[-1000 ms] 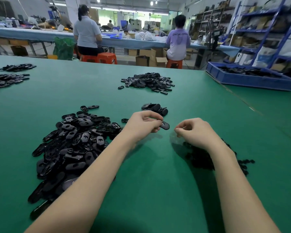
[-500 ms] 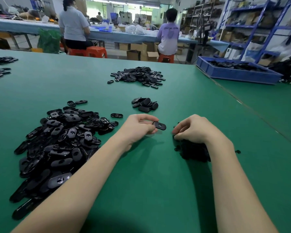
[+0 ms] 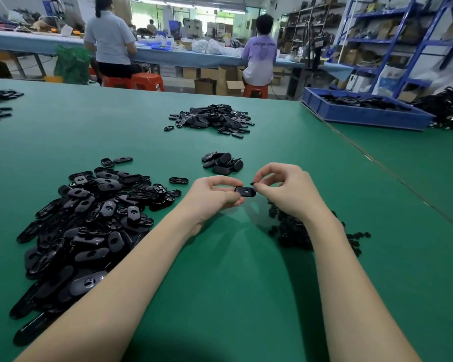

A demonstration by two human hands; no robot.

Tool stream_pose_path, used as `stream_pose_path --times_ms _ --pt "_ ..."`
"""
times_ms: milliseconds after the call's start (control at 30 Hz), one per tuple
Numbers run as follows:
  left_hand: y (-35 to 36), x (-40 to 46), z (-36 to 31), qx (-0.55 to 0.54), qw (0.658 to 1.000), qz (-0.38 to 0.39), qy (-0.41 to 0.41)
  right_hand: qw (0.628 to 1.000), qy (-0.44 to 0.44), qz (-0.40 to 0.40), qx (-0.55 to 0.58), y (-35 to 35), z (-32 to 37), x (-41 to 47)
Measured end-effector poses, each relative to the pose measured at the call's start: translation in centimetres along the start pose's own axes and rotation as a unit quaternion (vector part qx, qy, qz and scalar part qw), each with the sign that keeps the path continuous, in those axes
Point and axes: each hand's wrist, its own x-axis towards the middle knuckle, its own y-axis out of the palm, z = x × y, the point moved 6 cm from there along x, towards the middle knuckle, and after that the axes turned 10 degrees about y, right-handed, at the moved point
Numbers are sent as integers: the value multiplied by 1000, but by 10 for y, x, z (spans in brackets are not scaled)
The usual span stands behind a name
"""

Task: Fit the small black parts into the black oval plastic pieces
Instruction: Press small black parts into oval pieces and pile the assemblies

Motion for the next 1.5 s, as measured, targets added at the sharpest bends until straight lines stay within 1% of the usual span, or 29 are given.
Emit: stream_pose_path --times_ms 67,167,333,433,633,700,833,1000,1233,1400,1500 --pt "-1 0 -2 -13 1000 -4 3 999 -18 -12 -35 2 6 -1" --pt "-1 1 -3 -36 999 -6 5 1000 -26 -5 -10 4 9 -2" --pt "0 1 -5 -46 999 -1 10 999 7 -1 50 3 4 -1" --pt "0 0 -7 -48 999 -1 14 995 42 18 87 5 0 -1" --pt "1 -2 -10 -38 999 8 26 986 97 37 133 8 -4 0" --pt "2 -3 -11 -36 999 11 29 983 113 32 141 9 -5 0" --pt "2 -3 -13 -27 999 16 39 976 128 44 169 10 -3 -2" --pt "3 -4 -13 4 999 20 47 974 152 49 158 13 -7 -2" --pt "2 -3 -15 35 997 28 56 957 205 65 193 18 -16 1" --pt "1 -2 -15 31 998 37 49 949 220 81 210 19 -19 2" --pt "0 -2 -14 -21 998 49 27 944 229 99 216 20 -22 1"
